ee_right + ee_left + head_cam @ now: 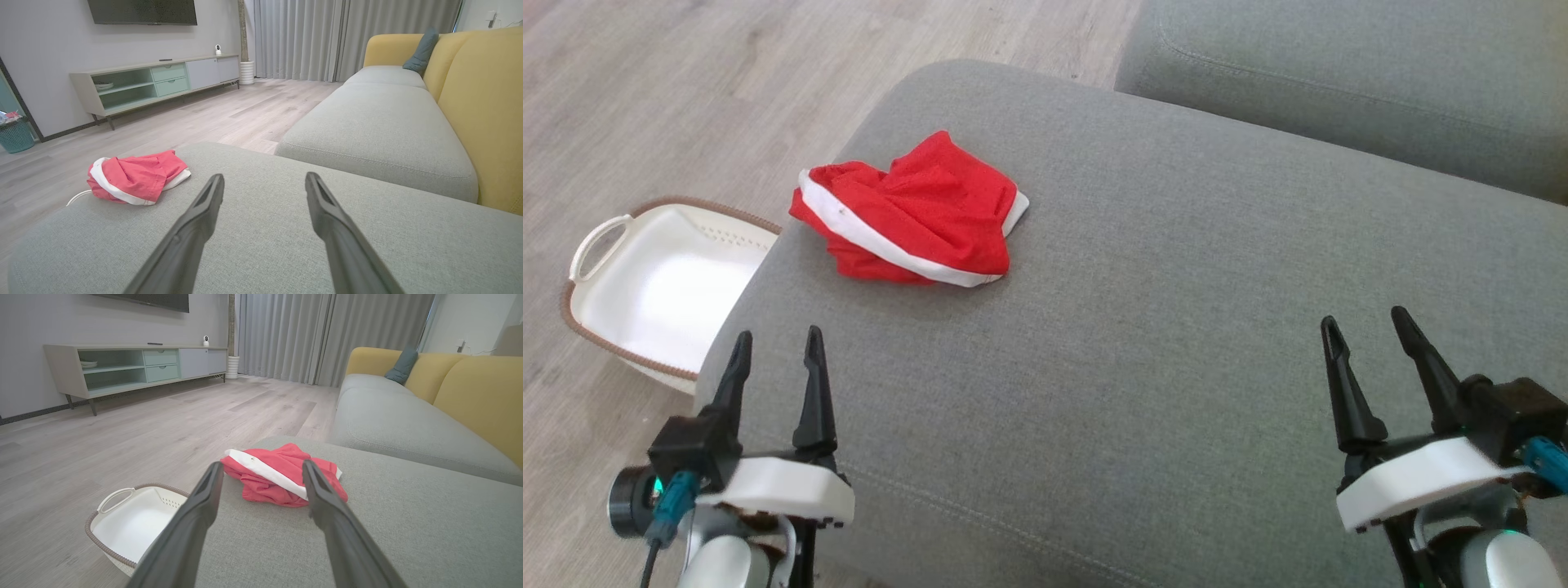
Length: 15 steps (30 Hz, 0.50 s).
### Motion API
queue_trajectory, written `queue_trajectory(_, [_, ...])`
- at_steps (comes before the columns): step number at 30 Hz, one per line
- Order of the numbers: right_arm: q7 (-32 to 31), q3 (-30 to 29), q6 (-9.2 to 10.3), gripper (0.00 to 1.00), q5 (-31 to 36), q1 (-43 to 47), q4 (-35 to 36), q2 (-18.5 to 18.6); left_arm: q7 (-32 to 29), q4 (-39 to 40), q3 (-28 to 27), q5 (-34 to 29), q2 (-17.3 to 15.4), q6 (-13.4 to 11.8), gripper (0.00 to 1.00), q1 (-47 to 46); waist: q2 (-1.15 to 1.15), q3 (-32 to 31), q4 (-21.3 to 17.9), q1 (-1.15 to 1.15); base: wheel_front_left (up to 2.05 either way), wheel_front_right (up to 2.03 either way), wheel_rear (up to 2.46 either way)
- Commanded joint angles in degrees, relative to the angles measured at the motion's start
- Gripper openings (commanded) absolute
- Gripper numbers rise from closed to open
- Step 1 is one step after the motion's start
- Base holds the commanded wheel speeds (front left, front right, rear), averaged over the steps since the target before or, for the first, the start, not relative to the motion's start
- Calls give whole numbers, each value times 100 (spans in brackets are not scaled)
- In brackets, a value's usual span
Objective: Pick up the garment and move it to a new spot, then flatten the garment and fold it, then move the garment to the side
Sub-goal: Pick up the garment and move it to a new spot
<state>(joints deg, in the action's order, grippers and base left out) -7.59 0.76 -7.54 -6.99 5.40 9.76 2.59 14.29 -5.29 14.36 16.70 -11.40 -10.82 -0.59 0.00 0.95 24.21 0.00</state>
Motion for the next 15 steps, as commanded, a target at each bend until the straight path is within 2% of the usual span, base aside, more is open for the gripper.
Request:
queue_trajectory(1, [-14, 132, 5, 100, -5, -157, 219, 29, 70, 199, -230, -53, -22, 17, 100, -295, 0, -2, 8, 0, 0, 0, 0])
queue_trajectory(11, [-50, 185, 5, 100, 3, -207, 209, 29, 71, 191, -410, -141, 114, 142, 100, -351, 0, 78, -19, 0, 0, 0, 0])
queue_trajectory(15, [-93, 216, 5, 100, 20, -256, 247, 29, 71, 256, -501, -187, 198, 284, 100, -425, 0, 192, -88, 0, 0, 0, 0])
